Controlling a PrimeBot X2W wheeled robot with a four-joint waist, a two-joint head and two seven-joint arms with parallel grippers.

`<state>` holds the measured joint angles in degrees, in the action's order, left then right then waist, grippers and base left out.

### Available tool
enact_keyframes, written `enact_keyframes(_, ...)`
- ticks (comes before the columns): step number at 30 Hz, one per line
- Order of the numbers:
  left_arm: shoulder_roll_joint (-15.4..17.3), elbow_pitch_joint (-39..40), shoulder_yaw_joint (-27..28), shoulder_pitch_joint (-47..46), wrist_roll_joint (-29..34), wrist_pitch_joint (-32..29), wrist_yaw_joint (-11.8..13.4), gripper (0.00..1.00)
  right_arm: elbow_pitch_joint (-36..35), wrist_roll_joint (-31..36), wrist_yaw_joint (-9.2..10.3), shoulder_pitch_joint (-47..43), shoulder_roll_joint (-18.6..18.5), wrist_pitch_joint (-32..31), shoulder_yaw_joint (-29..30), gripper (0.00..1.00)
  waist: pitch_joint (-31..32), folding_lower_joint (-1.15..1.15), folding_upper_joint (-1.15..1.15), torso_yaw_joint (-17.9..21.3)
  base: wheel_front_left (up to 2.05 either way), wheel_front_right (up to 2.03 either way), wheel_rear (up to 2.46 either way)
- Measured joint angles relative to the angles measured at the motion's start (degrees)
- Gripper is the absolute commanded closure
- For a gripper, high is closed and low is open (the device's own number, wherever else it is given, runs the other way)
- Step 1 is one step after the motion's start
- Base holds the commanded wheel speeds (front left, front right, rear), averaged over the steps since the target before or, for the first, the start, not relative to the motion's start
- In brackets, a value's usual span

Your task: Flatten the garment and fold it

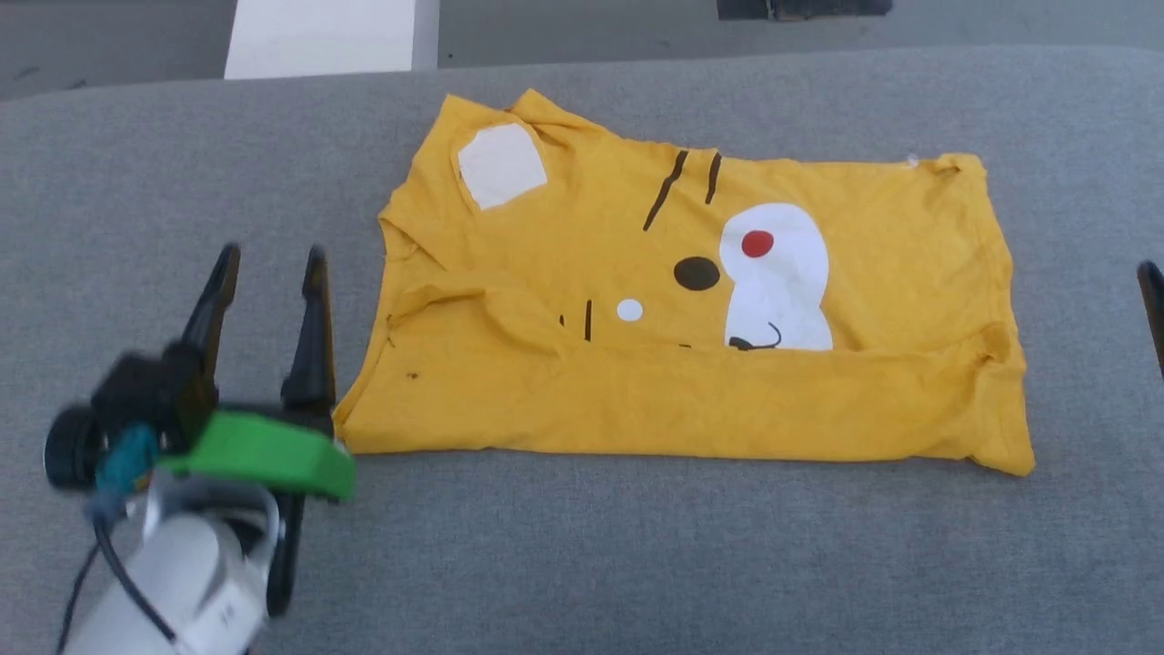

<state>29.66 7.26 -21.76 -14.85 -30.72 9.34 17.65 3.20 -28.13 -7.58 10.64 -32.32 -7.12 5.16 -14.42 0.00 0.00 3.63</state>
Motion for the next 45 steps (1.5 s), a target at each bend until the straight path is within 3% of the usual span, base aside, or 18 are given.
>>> enact_keyframes(7, -3.2, 4.8, 0.8, 13.9, 1.4, 4.0, 7.2, 0.00, -8.3, 11.3, 0.00, -11.3, 12.2, 3.7, 7.5, 0.00, 2.6, 0.00, 0.00, -0.5, 0.00, 0.00, 0.00)
enact_keyframes(11, -4.7, 5.9, 0.5, 18.8, 1.4, 4.5, 8.7, 0.00, -11.0, 13.8, 0.00, -15.8, 17.2, 3.6, 8.3, 0.00, 3.6, 0.00, 0.00, -1.0, 0.00, 0.00, 0.00)
enact_keyframes(15, -3.7, 6.3, -0.2, 19.4, 2.1, 3.2, 8.7, 0.00, -12.8, 14.5, 0.00, -16.8, 19.1, 3.2, 8.6, 0.00, 4.2, 0.00, 0.00, -1.6, 0.00, 0.00, 0.00)
enact_keyframes(18, -1.7, 6.3, -1.4, 18.1, 2.7, -0.9, 7.8, 0.00, -13.4, 15.0, 0.00, -16.8, 19.1, 2.8, 8.8, 0.00, 4.4, 0.00, 0.00, -2.0, 0.00, 0.00, 0.00)
enact_keyframes(22, 0.9, 5.2, -4.1, 13.0, 3.0, -9.5, 4.8, 0.00, -13.9, 15.0, 0.00, -16.8, 18.9, 2.4, 8.8, 0.00, 4.0, 0.00, 0.00, -2.3, 0.00, 0.00, 0.00)
enact_keyframes(29, 1.3, -1.4, -7.6, 5.3, 0.6, -21.4, 0.6, 0.00, -14.0, 15.0, 0.00, -16.8, 18.4, 1.5, 7.8, 0.00, 2.9, 0.00, 0.00, -1.9, 0.00, 0.00, 0.00)
enact_keyframes(37, 0.7, -12.0, -8.1, 0.6, -2.3, -25.6, -2.2, 0.00, -13.9, 14.8, 0.00, -16.9, 17.4, 0.7, 7.9, 0.00, 1.2, 0.00, 0.00, -0.5, 0.00, 0.00, 0.00)
enact_keyframes(45, -1.4, -20.5, -8.1, -1.9, -5.6, -26.2, -5.4, 0.00, -13.9, 14.4, 0.00, -17.2, 16.9, -0.2, 7.9, 0.00, 0.3, 0.00, 0.00, 0.5, 0.00, 0.00, 0.00)
